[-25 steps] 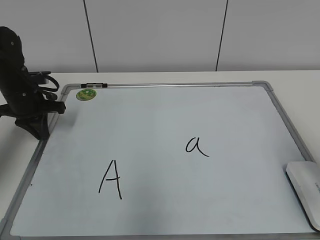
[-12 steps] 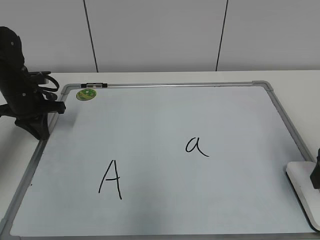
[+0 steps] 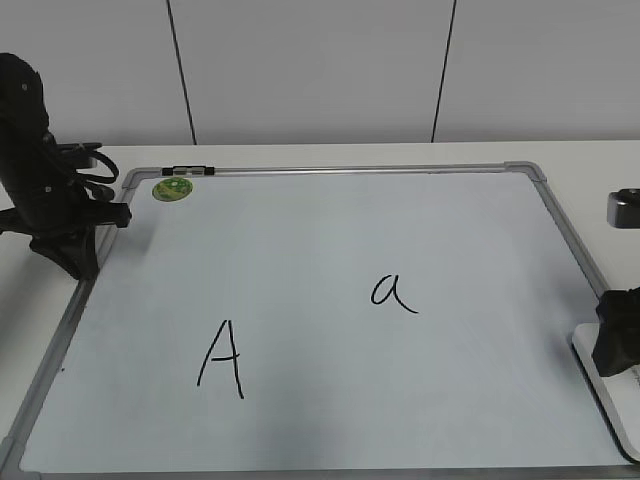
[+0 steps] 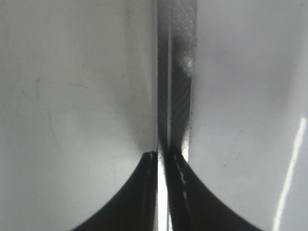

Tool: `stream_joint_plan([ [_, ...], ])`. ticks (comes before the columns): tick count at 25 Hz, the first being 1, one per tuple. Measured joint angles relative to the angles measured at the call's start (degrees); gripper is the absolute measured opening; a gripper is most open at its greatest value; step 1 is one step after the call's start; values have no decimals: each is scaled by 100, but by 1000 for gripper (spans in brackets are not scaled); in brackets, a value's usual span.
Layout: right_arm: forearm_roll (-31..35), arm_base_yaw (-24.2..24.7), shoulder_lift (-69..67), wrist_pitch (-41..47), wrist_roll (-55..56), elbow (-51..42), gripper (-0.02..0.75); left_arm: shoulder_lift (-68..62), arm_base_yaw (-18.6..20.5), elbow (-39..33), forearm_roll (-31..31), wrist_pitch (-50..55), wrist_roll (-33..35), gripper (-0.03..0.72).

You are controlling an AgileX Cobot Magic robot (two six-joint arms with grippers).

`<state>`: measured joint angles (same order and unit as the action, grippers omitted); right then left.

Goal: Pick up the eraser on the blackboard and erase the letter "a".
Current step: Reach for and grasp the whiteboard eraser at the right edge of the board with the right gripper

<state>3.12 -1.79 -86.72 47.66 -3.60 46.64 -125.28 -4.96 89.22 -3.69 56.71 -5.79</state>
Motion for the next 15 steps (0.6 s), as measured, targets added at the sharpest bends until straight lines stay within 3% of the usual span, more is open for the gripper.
stream_joint_plan([
  [15,-20,248,-942,122,175,359,673,0,0,0,0,0,0,45],
])
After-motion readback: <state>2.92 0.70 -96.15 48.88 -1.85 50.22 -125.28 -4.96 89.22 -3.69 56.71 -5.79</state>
